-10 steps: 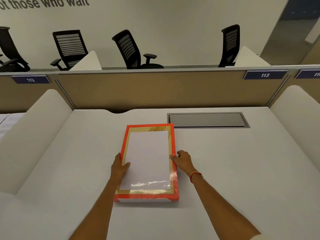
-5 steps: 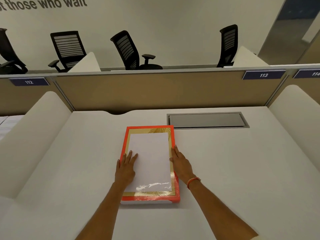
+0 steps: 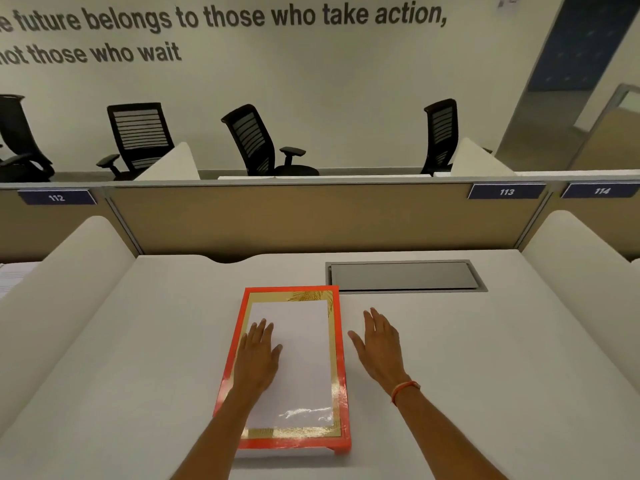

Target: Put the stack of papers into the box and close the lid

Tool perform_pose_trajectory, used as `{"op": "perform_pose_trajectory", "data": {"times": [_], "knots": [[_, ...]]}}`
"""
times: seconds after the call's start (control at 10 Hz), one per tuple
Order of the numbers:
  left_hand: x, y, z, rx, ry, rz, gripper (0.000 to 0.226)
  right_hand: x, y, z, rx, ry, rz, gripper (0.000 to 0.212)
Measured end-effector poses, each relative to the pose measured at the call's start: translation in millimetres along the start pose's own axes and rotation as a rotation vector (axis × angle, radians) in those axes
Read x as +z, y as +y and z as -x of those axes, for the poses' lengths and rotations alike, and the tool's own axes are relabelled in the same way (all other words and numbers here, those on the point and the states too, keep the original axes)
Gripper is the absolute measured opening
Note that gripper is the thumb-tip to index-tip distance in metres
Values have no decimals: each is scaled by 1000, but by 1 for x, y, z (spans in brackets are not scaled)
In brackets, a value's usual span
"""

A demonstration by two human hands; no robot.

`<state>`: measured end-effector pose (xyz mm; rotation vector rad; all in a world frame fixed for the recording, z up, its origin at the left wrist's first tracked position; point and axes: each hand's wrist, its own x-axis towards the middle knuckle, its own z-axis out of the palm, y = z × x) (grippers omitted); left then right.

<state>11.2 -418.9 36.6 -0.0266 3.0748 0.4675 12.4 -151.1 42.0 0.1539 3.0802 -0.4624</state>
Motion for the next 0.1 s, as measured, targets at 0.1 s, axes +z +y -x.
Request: {"op": "perform_pose_trajectory", "data": {"times": [0.1], "knots": [[8,30,-15,-17,33,17,89,-13,32,-10,23,77,-24,74]]}}
